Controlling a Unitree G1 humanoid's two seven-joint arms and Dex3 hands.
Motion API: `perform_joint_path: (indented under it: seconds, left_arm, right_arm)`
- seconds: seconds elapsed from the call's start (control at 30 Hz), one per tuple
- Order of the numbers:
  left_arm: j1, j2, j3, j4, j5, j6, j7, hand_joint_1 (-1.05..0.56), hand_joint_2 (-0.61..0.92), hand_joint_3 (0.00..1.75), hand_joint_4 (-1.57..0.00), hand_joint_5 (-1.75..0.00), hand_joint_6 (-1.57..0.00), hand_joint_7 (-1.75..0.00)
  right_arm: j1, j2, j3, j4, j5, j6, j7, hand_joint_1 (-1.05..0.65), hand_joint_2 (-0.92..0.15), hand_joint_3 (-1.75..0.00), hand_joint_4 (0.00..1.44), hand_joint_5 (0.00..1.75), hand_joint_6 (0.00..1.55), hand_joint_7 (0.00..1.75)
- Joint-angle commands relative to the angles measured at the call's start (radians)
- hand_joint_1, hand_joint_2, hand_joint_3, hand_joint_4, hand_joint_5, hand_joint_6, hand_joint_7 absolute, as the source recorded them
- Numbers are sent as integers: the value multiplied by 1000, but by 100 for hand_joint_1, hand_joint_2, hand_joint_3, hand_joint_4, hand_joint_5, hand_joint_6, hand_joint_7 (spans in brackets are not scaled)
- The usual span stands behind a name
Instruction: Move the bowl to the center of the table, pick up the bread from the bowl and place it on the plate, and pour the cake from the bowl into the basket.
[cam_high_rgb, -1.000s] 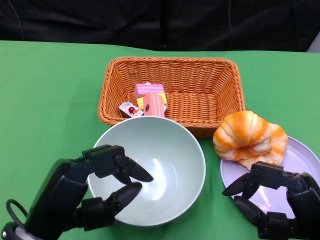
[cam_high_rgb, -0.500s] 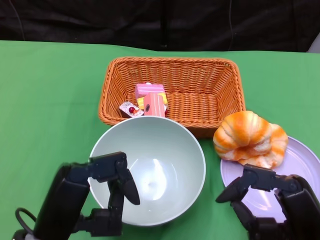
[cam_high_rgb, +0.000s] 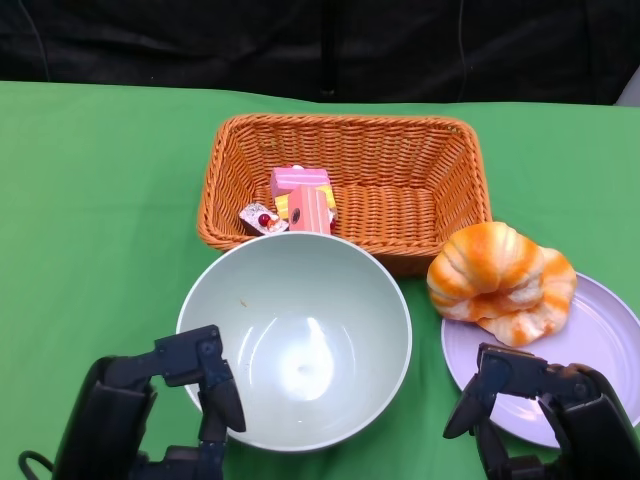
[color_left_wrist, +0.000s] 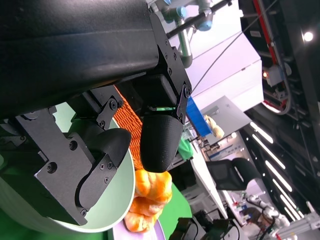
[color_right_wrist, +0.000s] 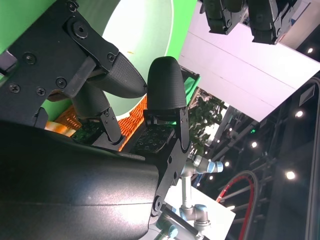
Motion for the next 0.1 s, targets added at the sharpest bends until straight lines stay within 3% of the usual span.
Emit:
perform_joint_path:
  seconds: [0.03,0.1]
  left_arm:
    - [4,0,8,15,-11,-21,-12,1,26,168,-99,-175,-87,-165]
    - [3,-2,9,19,-8,-29,-11,0,26,166,-99,-175,-87,-164]
  right_arm:
    - [-10,4,-16,13,-12,-26,-13,-17,-22,-168,84,174,85,136]
    - [-12,6,-21,18,-21,-33,-18,-17,-22,-166,84,173,84,136]
